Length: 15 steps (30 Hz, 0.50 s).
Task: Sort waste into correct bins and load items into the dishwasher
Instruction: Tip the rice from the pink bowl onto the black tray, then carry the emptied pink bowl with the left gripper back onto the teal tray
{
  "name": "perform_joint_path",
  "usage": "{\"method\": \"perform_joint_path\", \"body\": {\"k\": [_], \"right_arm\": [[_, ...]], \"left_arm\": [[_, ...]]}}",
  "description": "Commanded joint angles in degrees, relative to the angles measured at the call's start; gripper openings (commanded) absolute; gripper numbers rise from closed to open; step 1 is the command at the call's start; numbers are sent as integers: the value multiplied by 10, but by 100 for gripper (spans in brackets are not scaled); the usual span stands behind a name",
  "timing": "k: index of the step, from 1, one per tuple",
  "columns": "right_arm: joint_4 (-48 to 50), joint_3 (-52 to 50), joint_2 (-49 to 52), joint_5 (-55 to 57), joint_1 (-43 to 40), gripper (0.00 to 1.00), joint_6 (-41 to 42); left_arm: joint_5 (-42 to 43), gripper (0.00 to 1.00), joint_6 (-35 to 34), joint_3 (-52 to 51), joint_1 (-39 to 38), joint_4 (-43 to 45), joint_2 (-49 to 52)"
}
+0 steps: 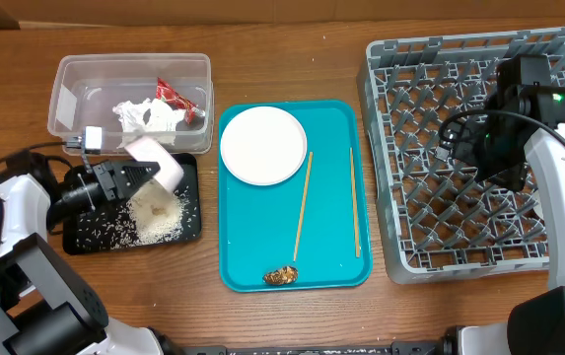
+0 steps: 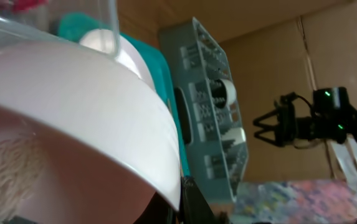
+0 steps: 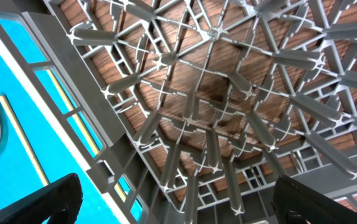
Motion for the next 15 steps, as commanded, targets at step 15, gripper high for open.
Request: {"method": "perform_joint_path", "body": {"k": [15], "right_arm": [[1, 0, 0, -1, 0, 100, -2]], "left_arm": [[49, 4, 152, -1, 0, -92, -7]]}}
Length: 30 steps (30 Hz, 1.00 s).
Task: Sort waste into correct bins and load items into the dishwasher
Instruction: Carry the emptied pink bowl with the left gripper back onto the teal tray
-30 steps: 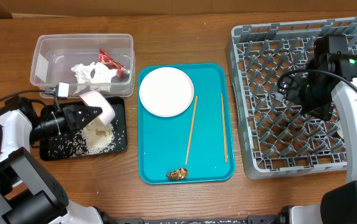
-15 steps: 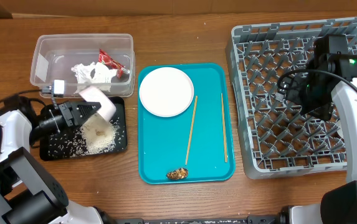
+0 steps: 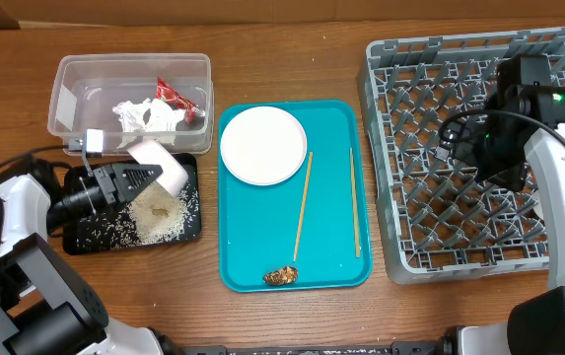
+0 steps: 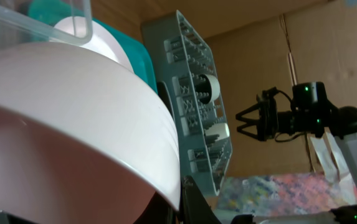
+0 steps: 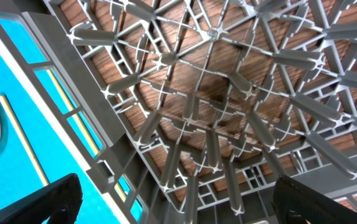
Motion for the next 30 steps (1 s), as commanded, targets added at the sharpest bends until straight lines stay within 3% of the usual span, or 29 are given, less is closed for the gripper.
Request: {"method": "perform_joint_path", "body": {"k": [1, 5, 14, 17, 23, 27, 30], "right_arm": [[1, 0, 0, -1, 0, 100, -2], [1, 0, 0, -1, 0, 100, -2], [1, 0, 0, -1, 0, 100, -2], [0, 0, 0, -1, 0, 100, -2], [-1, 0, 0, -1, 0, 100, -2], [-1, 0, 0, -1, 0, 100, -2], [-1, 0, 0, -1, 0, 100, -2]], "left_arm": [[15, 4, 67, -1, 0, 1, -6], [-13, 4, -21, 0, 0, 32, -6], [-15, 4, -16, 3, -13, -2, -16], [-50, 4, -21, 28, -61, -21, -21], [-134, 4, -97, 82, -180, -19, -25], [-212, 4, -181, 105, -288, 23, -25], [-339, 4, -278, 107, -398, 68, -25]]}}
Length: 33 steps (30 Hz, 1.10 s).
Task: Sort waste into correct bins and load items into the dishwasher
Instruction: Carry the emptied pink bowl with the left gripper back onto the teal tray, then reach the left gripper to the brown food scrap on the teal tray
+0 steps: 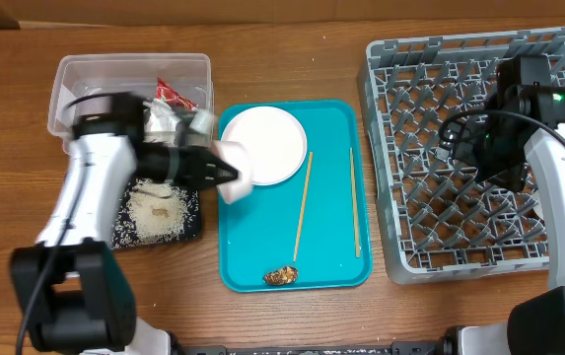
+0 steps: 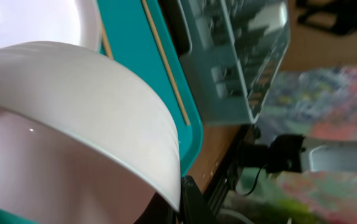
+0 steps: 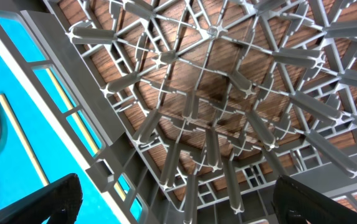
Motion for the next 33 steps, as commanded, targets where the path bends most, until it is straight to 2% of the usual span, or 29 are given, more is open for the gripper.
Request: {"method": "perform_joint_path", "body": {"k": [1, 9, 14, 16, 33], "right_arm": [[1, 0, 0, -1, 0, 100, -2], [1, 0, 0, -1, 0, 100, -2], [-3, 0, 0, -1, 0, 100, -2], [-4, 0, 0, -1, 0, 100, -2], [-4, 0, 0, -1, 0, 100, -2]], "left_arm": [[-175, 4, -136, 11, -119, 31, -14], [-405, 4, -283, 9, -342, 116, -13], [-558, 4, -363, 8, -421, 155, -2], [-567, 5, -384, 8, -435, 171, 6], [-532, 10, -392, 8, -436, 174, 6]]}}
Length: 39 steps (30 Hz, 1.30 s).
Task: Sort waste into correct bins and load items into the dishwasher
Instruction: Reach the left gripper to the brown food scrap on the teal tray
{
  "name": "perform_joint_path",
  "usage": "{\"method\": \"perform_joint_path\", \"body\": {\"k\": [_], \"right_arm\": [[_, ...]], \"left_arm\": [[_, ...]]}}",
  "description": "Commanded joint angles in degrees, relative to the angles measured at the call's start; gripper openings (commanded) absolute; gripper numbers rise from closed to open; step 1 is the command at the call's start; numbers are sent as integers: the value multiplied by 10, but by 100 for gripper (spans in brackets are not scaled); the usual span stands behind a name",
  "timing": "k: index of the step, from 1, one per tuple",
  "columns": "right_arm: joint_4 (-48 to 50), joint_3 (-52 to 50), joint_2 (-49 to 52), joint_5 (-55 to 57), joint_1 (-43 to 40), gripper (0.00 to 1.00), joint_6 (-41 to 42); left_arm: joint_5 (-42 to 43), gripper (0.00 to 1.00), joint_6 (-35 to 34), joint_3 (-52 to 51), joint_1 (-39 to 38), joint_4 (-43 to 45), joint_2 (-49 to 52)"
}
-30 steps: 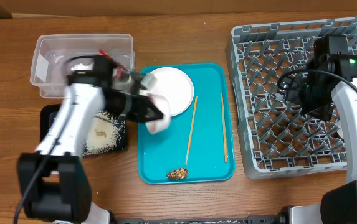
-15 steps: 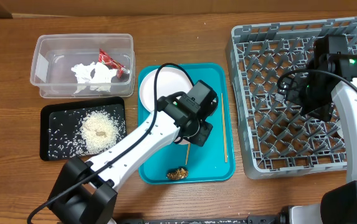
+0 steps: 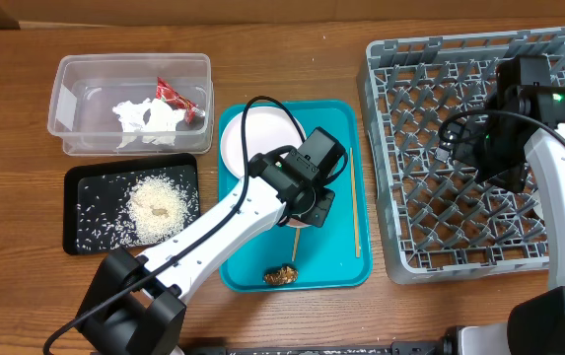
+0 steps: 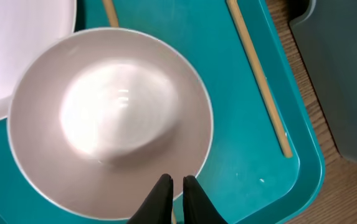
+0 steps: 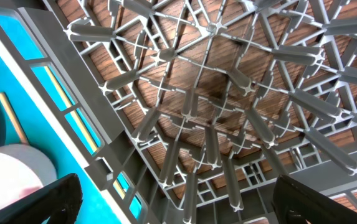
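An empty white bowl (image 4: 109, 118) sits upright in the middle of the teal tray (image 3: 341, 251), on top of one chopstick (image 4: 108, 7). My left gripper (image 4: 176, 182) hangs just above the bowl's near rim. Its fingers are shut with only a thin slit between them, and the rim is not in that slit. In the overhead view the left gripper (image 3: 312, 202) covers most of the bowl. A white plate (image 3: 252, 138) lies at the tray's far left. My right gripper (image 5: 178, 199) is open wide over the grey dish rack (image 3: 459, 227), holding nothing.
A second chopstick (image 3: 354, 207) lies along the tray's right side, and a brown food scrap (image 3: 282, 275) is at its front. A black tray (image 3: 85, 187) with spilled rice and a clear bin (image 3: 65, 108) of wrappers stand at the left.
My left gripper held the bowl by its rim at the teal tray's left edge. Now the bowl rests on the tray's middle and the shut gripper above no longer holds it. The right arm is unmoved.
My left gripper first held the bowl tipped over the black tray with rice in it, then still tilted there with the rice heaped on the tray. After that it held the bowl at the teal tray's edge. Now the empty bowl stands on the teal tray, let go.
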Motion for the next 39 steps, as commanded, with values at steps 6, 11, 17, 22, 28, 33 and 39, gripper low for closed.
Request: {"method": "perform_joint_path", "body": {"k": [6, 11, 17, 22, 28, 33, 39], "right_arm": [[0, 0, 0, -1, 0, 100, -2], [0, 0, 0, -1, 0, 100, -2], [1, 0, 0, -1, 0, 100, -2], [1, 0, 0, -1, 0, 100, -2], [1, 0, 0, -1, 0, 100, -2], [1, 0, 0, -1, 0, 100, -2], [0, 0, 0, -1, 0, 100, -2]], "left_arm": [[7, 15, -10, 7, -1, -1, 6], [9, 4, -12, 8, 2, -14, 4], [19, 9, -28, 8, 29, -31, -21], [57, 38, -9, 8, 44, -119, -39], [78, 40, 38, -4, 11, -229, -38], [73, 79, 20, -46, -22, -219, -38], [24, 88, -38, -107, -26, -181, -37]]}}
